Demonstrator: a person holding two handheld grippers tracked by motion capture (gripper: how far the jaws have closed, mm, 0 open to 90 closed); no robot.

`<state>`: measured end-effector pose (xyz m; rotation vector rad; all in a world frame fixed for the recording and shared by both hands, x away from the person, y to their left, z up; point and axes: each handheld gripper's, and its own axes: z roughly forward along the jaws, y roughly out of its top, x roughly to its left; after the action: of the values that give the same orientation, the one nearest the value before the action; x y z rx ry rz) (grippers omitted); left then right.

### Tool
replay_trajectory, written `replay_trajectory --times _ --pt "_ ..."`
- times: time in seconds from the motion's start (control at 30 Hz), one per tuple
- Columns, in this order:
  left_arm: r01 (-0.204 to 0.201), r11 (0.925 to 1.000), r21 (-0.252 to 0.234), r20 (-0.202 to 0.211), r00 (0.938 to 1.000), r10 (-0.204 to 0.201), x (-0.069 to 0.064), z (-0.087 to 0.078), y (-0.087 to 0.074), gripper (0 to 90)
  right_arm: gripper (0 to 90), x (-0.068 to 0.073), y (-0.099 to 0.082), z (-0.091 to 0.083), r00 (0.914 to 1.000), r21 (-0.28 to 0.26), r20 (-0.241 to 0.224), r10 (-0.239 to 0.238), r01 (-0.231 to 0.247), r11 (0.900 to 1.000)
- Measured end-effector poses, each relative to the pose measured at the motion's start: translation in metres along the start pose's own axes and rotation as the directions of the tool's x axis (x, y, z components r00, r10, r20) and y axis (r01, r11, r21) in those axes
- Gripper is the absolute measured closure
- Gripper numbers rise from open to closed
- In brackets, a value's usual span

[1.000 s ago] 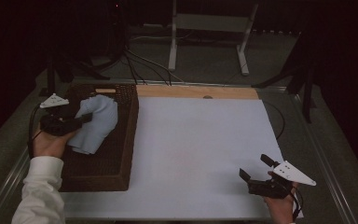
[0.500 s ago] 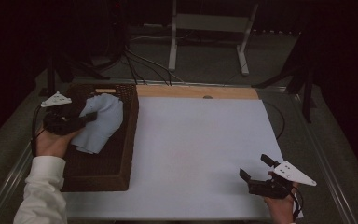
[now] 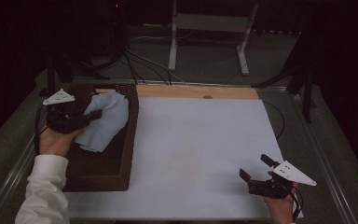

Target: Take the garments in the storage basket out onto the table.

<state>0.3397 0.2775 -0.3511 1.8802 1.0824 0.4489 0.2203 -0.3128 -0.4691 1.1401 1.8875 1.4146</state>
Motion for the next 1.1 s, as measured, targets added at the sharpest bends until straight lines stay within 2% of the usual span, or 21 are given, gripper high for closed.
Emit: replay_trajectory --times 0.6,1.1 --pt "-0.033 0.9992 -0.023 0.038 0.9987 0.034 -0.017 0.003 0.013 74.7 0.0 0.0 0.0 0.0 1.0 0.0 -0.002 -0.001 0.001 1.0" --pt "-0.064 0.9974 -0.032 0.073 0.9951 0.067 -0.034 0.008 0.027 74.7 0.0 0.0 0.0 0.0 1.0 -0.001 -0.003 0.001 -0.001 1.0"
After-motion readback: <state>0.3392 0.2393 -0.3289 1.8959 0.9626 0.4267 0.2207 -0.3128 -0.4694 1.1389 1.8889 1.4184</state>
